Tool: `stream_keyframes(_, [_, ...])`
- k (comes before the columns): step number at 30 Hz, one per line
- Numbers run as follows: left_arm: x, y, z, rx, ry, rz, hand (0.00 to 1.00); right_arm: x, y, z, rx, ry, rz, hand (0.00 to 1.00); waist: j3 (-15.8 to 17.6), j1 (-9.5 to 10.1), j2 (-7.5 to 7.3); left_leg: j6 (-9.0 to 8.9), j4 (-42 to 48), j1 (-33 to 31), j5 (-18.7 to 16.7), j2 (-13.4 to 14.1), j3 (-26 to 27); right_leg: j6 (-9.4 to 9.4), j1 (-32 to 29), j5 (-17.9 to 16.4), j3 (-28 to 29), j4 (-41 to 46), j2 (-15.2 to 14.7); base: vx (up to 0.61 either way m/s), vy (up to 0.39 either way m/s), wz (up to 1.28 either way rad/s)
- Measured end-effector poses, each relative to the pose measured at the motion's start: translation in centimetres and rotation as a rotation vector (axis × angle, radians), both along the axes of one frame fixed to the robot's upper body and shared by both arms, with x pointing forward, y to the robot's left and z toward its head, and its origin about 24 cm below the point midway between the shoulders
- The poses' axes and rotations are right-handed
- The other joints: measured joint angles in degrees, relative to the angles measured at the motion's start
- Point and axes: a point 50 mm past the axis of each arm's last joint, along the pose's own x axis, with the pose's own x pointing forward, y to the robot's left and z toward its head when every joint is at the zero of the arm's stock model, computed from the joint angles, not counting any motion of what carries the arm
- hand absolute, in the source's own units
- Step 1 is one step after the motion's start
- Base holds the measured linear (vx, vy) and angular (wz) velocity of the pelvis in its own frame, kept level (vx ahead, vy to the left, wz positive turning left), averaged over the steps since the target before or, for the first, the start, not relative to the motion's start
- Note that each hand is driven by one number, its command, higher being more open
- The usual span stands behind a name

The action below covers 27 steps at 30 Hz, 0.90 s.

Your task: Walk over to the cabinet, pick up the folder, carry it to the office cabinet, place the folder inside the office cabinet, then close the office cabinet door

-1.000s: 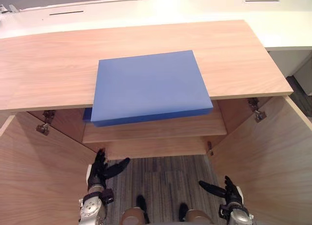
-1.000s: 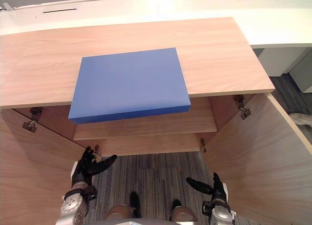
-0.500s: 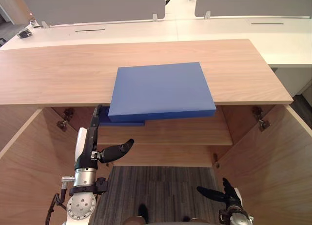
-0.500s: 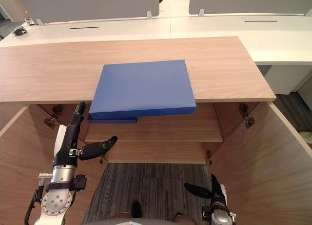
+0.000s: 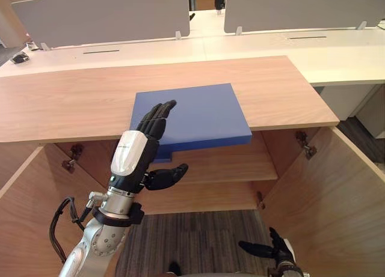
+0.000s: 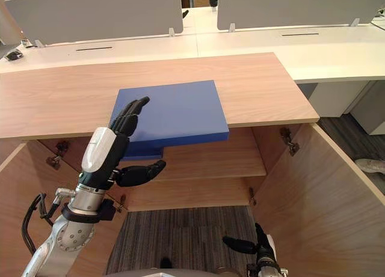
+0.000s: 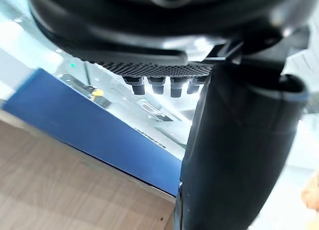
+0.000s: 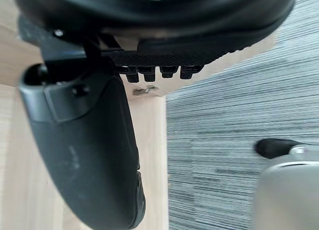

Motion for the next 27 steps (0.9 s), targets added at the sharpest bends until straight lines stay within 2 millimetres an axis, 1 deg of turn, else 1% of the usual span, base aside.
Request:
stream_keyframes(3, [0.8, -0.6, -0.5, 0.042, 0.007, -0.007, 1.00, 0.1, 0.1, 0.0, 0.005, 0.000, 0.005, 1.00, -0.03, -0.56, -0.02, 0.00, -0.02, -0.02, 0.00, 0.07, 0.26, -0.06, -0.17, 0.09, 0.29, 0.00, 0.07, 0.00, -0.007, -0.06])
stream_keyframes(5, [1.4, -0.8, -1.1, 0.104, 0.021, 0.008, 1.00, 0.2, 0.1, 0.0, 0.008, -0.005, 0.007, 1.00, -0.08, -1.26, -0.02, 0.00, -0.31, 0.02, -0.01, 0.13, 0.44, -0.13, -0.35, 0.21, 0.49, 0.00, 0.15, -0.01, -0.009, -0.08])
stream_keyframes(6, [1.8, -0.7, -1.5, 0.135, 0.029, 0.023, 0.00, 0.2, 0.1, 0.0, 0.008, -0.004, 0.006, 1.00, -0.09, -1.41, -0.04, 0.00, -0.32, 0.17, -0.01, 0.17, 0.64, -0.17, -0.38, 0.24, 0.68, 0.00, 0.20, -0.02, -0.010, -0.08])
stream_keyframes(10, [2.6, -0.3, -2.0, 0.195, 0.039, 0.080, 0.00, 0.1, 0.2, 0.0, 0.011, -0.002, 0.006, 1.00, -0.12, -1.40, -0.10, -0.01, -0.35, 0.30, -0.02, 0.23, 0.85, -0.22, -0.50, 0.43, 0.89, -0.34, 0.23, -0.01, -0.003, -0.03])
stream_keyframes(14, [3.3, 0.0, -0.8, 0.175, -0.026, 0.124, 0.00, 0.3, 0.3, 0.0, 0.026, -0.009, 0.008, 1.00, -0.38, -1.29, -0.20, -0.02, -0.37, 0.30, -0.05, 0.19, 1.18, -0.11, -0.37, 0.86, 1.19, -1.23, 0.21, -0.01, 0.004, -0.03])
stream_keyframes(16, [3.3, 0.2, -0.6, 0.173, -0.040, 0.133, 0.00, 0.4, 0.4, 0.0, 0.031, -0.011, 0.010, 1.00, -0.55, -1.37, -0.23, -0.05, -0.37, 0.28, -0.07, 0.25, 1.53, -0.06, -0.36, 1.12, 1.54, -1.66, 0.24, 0.01, 0.011, -0.10])
stream_keyframes(17, [3.1, 0.0, 0.1, 0.138, -0.080, 0.146, 0.00, 0.4, 0.4, 0.0, 0.033, -0.011, 0.011, 1.00, -0.75, -1.22, -0.33, -0.16, -0.37, 0.25, -0.15, 0.35, 2.02, -0.03, -0.36, 1.52, 1.99, -2.22, 0.23, 0.02, 0.016, -0.13])
stream_keyframes(19, [3.0, -0.1, 0.7, 0.097, -0.102, 0.159, 0.00, 0.4, 0.5, 0.0, 0.037, -0.011, 0.010, 1.00, -0.91, -1.23, -0.54, -0.21, -0.36, 0.24, -0.19, 0.45, 2.27, -0.04, -0.18, 1.90, 2.22, -2.59, 0.24, 0.02, 0.011, -0.10])
stream_keyframes(23, [2.4, -0.4, 0.8, 0.085, -0.096, 0.146, 0.00, 0.7, 0.6, 0.2, 0.038, -0.032, 0.008, 1.00, -0.96, -1.35, -0.61, -0.22, -0.36, 0.24, -0.19, 0.58, 2.48, -0.09, -0.12, 2.11, 2.43, -2.90, 0.37, 0.01, -0.006, -0.04])
stream_keyframes(27, [0.9, -0.7, 1.0, 0.024, -0.067, 0.108, 0.00, 2.2, 0.7, 1.4, 0.061, -0.131, -0.031, 1.00, -0.96, -1.34, -0.63, -0.27, -0.33, 0.03, -0.23, 0.65, 2.81, -0.07, -0.46, 2.35, 2.76, -2.99, 0.73, 0.00, -0.015, -0.04])
